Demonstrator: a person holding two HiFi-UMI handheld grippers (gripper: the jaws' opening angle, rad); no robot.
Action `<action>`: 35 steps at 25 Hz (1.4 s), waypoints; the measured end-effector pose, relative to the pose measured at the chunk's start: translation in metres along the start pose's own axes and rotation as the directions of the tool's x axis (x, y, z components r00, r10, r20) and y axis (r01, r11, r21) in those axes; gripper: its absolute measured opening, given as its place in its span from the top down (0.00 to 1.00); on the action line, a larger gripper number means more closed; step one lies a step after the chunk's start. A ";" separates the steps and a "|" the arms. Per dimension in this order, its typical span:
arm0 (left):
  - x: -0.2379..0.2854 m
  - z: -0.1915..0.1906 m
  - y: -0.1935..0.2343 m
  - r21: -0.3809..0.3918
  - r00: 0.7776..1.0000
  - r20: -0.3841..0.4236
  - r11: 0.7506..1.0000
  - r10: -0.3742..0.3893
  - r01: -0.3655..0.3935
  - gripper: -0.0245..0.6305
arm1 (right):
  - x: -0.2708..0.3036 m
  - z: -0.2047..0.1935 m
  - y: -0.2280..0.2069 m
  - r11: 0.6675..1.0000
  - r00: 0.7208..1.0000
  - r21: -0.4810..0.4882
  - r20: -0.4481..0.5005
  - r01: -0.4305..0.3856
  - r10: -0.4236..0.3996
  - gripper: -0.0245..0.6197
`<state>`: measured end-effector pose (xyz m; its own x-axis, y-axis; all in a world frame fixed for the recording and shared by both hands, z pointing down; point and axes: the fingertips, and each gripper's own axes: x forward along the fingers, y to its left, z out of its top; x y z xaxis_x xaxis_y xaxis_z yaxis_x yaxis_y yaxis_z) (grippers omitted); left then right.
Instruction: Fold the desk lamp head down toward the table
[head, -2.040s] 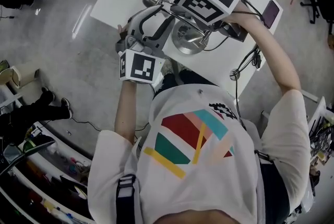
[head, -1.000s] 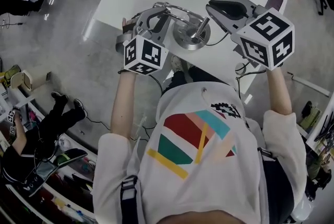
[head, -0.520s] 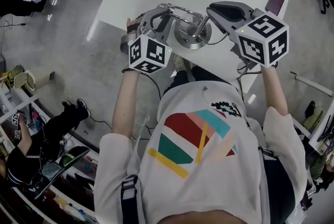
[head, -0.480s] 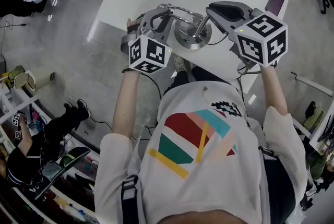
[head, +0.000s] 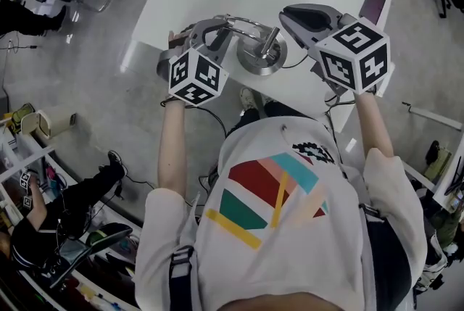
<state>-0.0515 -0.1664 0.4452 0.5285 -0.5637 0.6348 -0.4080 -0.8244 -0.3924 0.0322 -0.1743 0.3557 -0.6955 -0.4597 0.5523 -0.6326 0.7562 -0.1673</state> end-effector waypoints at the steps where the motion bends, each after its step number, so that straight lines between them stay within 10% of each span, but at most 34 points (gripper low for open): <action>1: -0.001 0.000 0.000 -0.005 1.000 -0.003 1.000 0.012 -0.012 0.84 | -0.003 0.001 -0.003 1.000 1.000 0.000 0.008 0.008 -0.008 0.89; 6: -0.022 0.004 0.004 -0.061 0.994 0.039 0.993 0.104 -0.102 0.84 | -0.014 0.007 -0.008 1.000 0.999 0.006 0.045 0.019 -0.020 0.89; 10: -0.062 0.036 0.044 -0.267 0.947 0.202 0.945 0.248 -0.190 0.84 | -0.019 0.023 -0.003 1.000 0.995 -0.008 0.097 0.024 -0.023 0.89; 14: -0.103 0.088 0.085 -0.550 0.824 0.415 0.828 0.386 -0.111 0.86 | -0.026 0.058 0.005 0.999 0.967 0.010 0.251 0.036 -0.037 0.89; 17: -0.124 0.122 0.102 -0.683 0.687 0.531 0.730 0.496 0.001 0.89 | -0.037 0.090 0.010 0.998 0.903 0.057 0.427 0.036 -0.057 0.89; 19: -0.125 0.140 0.101 -0.707 0.640 0.565 0.705 0.520 0.052 0.89 | -0.046 0.102 0.011 0.996 0.854 0.075 0.514 0.047 -0.079 0.89; 22: -0.115 0.161 0.091 -0.692 0.641 0.582 0.719 0.501 0.067 0.89 | -0.054 0.105 0.012 0.997 0.827 0.051 0.557 0.055 -0.074 0.89; 35: -0.106 0.169 0.086 -0.703 0.662 0.564 0.707 0.494 0.071 0.89 | -0.051 0.085 0.002 0.987 0.862 -0.020 0.490 0.160 -0.130 0.89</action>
<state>-0.0169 -0.1865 0.2315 0.5679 -0.8095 -0.1489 -0.7745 -0.5868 0.2361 0.0376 -0.1891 0.2584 -0.6842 -0.7228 0.0974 -0.7289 0.6819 -0.0608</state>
